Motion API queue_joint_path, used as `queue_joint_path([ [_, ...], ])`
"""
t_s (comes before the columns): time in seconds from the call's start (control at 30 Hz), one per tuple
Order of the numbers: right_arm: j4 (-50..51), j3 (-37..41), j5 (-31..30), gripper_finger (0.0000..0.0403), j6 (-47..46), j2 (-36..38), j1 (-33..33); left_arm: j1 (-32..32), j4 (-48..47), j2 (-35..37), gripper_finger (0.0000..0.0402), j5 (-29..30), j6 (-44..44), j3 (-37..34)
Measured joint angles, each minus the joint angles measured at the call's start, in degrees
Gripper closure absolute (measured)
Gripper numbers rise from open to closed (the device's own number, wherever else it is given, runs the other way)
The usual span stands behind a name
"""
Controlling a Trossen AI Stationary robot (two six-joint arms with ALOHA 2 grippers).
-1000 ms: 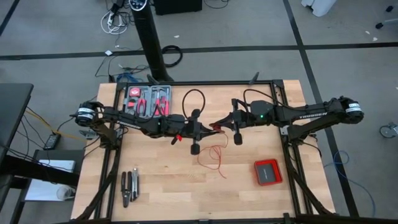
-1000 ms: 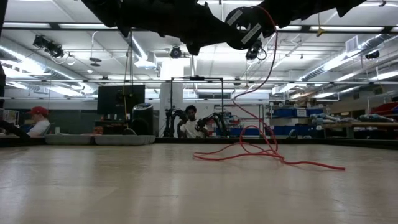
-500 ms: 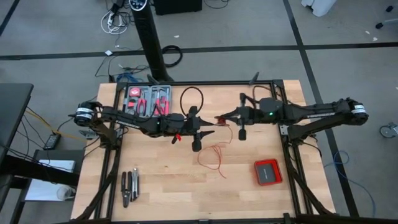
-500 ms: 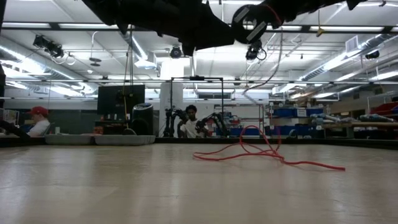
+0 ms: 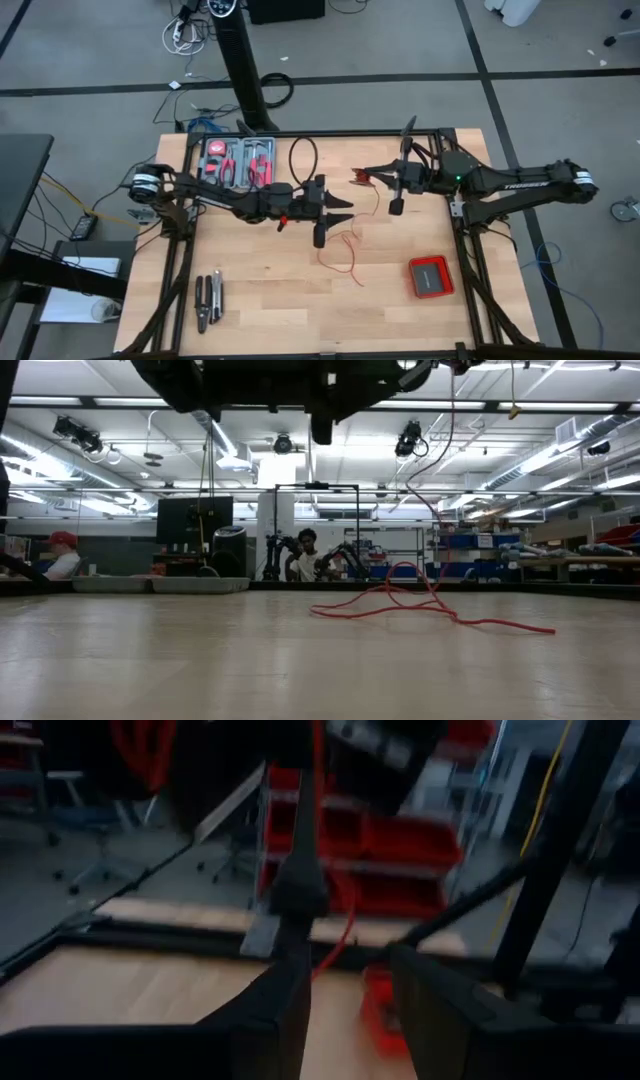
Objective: Coil cords
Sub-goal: Coil the red wire onto the spool
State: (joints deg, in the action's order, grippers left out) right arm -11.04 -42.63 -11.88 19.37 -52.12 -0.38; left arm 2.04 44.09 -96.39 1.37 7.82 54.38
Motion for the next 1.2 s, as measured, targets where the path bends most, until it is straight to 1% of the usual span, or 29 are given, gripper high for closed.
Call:
queue_joint_path([
  [0.13,-3.5,0.0,-0.5,0.0403,1.3,-0.8,0.0,0.0,3.2,-2.3,0.0260,0.1,0.6,1.6],
  [0.3,-6.2,0.0,-1.2,0.0403,1.6,-2.8,0.4,0.4,2.9,-5.6,0.0260,0.4,0.6,4.9],
  [0.4,-8.2,0.0,-3.8,0.0403,4.3,-3.6,1.5,0.4,2.8,-7.6,0.0260,1.6,1.8,6.7],
  [0.57,-11.5,0.0,-6.3,0.0403,7.5,-3.7,3.4,0.4,3.9,-8.1,0.0260,5.6,2.9,7.2],
  [0.67,-11.9,0.0,-7.1,0.0403,8.2,-3.8,3.9,0.7,6.0,-8.1,0.0260,5.7,3.0,7.2],
  [0.97,-15.0,0.0,-8.7,0.0403,10.9,-5.0,4.0,1.8,6.8,-8.1,0.0260,4.9,3.1,7.2],
  [1.2,-17.0,0.0,-8.7,0.0403,11.6,-5.0,4.2,2.2,7.0,-8.1,0.0260,6.6,2.9,7.2],
])
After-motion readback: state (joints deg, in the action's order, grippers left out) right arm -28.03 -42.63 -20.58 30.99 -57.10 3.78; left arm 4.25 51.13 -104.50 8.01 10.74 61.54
